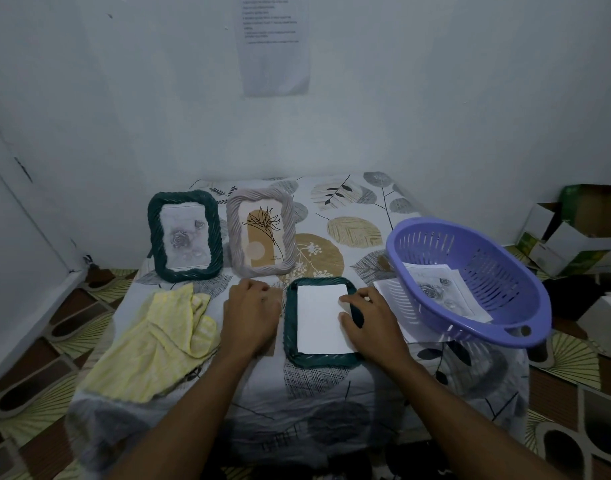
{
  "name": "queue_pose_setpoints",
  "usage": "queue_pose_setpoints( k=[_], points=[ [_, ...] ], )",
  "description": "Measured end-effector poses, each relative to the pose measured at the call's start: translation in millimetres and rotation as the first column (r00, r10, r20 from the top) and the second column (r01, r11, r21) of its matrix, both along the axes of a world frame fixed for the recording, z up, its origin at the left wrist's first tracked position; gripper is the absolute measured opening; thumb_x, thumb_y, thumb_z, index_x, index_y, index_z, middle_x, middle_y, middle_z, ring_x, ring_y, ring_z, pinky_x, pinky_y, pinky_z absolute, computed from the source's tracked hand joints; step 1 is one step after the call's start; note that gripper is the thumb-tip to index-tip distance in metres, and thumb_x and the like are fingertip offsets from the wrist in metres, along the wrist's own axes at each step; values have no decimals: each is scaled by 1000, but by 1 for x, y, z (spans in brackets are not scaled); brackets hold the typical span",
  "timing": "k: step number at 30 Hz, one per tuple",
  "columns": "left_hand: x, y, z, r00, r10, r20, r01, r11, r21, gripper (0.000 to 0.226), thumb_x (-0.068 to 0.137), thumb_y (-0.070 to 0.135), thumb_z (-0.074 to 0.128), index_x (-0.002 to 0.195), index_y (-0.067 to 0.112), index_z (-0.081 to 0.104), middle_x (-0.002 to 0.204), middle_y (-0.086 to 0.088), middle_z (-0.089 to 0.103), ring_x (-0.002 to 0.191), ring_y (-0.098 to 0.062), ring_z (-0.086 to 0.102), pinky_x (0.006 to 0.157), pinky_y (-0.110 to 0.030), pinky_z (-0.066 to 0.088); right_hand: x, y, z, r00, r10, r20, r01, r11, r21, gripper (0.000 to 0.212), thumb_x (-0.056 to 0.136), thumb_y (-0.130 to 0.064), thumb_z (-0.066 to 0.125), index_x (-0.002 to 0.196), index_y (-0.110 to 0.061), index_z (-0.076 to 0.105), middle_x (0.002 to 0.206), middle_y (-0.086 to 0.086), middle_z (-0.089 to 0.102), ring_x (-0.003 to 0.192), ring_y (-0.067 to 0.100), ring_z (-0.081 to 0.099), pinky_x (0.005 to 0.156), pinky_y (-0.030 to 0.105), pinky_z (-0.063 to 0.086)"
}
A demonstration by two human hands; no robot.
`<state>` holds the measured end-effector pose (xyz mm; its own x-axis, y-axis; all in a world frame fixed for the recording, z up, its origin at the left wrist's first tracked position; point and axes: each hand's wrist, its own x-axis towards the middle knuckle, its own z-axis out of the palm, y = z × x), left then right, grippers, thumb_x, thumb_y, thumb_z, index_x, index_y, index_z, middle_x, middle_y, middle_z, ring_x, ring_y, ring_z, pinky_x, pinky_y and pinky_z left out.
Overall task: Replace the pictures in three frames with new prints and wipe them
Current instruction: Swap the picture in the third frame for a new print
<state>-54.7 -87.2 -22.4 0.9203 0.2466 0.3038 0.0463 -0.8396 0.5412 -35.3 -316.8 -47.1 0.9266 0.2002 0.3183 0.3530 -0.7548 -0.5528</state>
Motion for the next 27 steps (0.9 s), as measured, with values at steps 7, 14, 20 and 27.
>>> queue_pose_setpoints(
  k=[7, 14, 20, 27],
  points=[
    [-9, 12, -9, 988, 129, -89, -125, 991, 51, 29, 77, 28, 65, 89, 3, 55, 100, -14, 50, 101, -30, 48, 81, -37, 40, -1, 0, 0, 1000, -11, -18, 12, 999, 43, 34, 92, -31, 59, 124, -18, 62, 119, -1, 48, 103, 13, 51, 85, 22, 39],
    [-9, 14, 22, 986, 156, -53, -164, 961, -224, 33, 62, 30, 68, 50, 14, 41, 55, -5, 44, 54, -26, 54, 48, -35, 45, 0, 0, 5, 997, -8, -74, 13, 998, 66, 33, 92, -32, 60, 123, -19, 62, 118, -2, 48, 107, 15, 51, 90, 28, 44],
    [-1, -6, 52, 986, 162, -48, -169, 959, -227, 33, 67, 44, 70, 74, 14, 56, 75, 0, 60, 71, -19, 57, 62, -32, 47, 6, 9, 34, 1000, -17, 22, 12, 982, 186, 27, 90, -30, 64, 114, -18, 67, 109, -2, 57, 100, 12, 51, 88, 30, 44],
    [9, -57, 45, 996, -7, -90, -19, 958, -285, 47, 72, 57, 68, 100, 19, 66, 102, 0, 67, 93, -18, 62, 84, -37, 53, 10, 14, 64, 944, 38, -328, 136, 860, 492, 39, 88, -9, 65, 126, -13, 59, 83, 6, 71, 76, 16, 68, 62, 29, 57]
  ],
)
